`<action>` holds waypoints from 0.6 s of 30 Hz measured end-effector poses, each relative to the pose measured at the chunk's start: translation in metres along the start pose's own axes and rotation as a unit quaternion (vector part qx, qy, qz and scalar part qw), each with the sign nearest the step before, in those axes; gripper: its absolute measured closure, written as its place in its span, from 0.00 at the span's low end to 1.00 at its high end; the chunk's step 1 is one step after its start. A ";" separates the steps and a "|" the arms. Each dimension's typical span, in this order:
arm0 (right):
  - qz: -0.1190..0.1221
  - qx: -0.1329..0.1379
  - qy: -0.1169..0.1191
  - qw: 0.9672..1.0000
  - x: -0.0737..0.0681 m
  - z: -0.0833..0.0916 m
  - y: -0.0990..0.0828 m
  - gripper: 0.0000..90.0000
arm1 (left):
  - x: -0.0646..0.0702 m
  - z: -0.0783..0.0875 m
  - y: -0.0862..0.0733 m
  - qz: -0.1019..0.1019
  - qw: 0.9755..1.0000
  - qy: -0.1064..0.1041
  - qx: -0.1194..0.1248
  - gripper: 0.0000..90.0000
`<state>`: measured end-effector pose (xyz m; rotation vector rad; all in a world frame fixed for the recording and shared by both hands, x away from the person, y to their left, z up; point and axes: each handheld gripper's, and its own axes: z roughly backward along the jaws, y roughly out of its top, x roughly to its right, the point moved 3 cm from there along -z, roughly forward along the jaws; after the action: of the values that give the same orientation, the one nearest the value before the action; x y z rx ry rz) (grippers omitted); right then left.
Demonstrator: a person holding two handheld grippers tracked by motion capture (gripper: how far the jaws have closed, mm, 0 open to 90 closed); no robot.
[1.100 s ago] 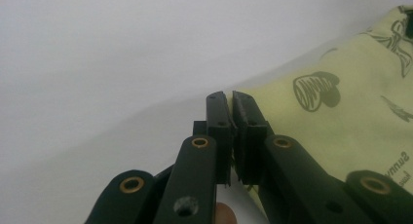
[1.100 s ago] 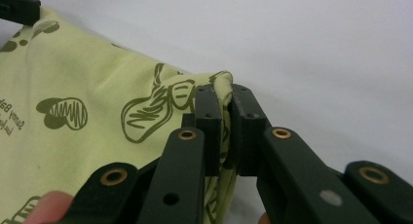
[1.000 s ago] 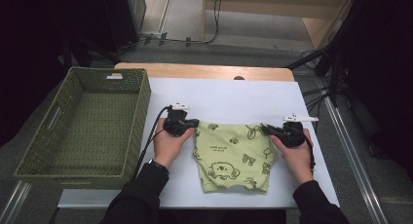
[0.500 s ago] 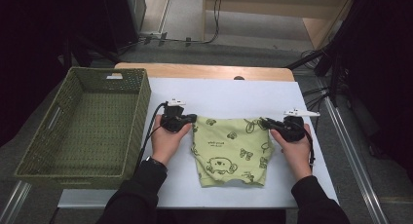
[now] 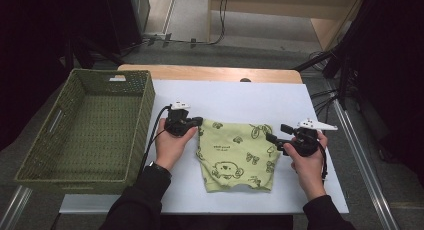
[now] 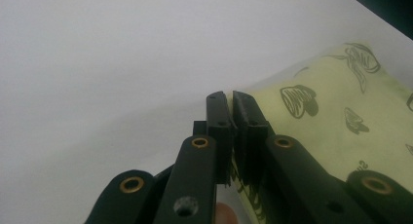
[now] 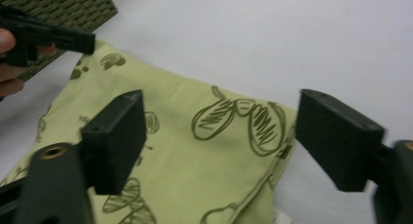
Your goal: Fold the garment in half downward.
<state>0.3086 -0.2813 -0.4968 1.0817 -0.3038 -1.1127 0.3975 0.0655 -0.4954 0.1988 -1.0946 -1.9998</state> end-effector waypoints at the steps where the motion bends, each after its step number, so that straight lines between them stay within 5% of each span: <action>1: 0.008 -0.003 0.013 1.000 -0.006 0.002 -0.003 0.07 | 0.000 0.000 0.000 0.000 1.000 0.000 0.000 0.95; 3: 0.015 -0.006 0.019 1.000 -0.012 0.004 -0.006 0.00 | 0.000 -0.001 -0.001 0.000 1.000 0.000 -0.002 0.95; 18: 0.034 0.012 0.037 0.999 -0.049 0.018 -0.016 0.00 | 0.004 0.001 0.000 -0.002 1.000 -0.003 0.000 0.95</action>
<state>0.2652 -0.2504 -0.4865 1.1226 -0.2931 -1.0092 0.3941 0.0633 -0.4941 0.1959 -1.0984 -2.0054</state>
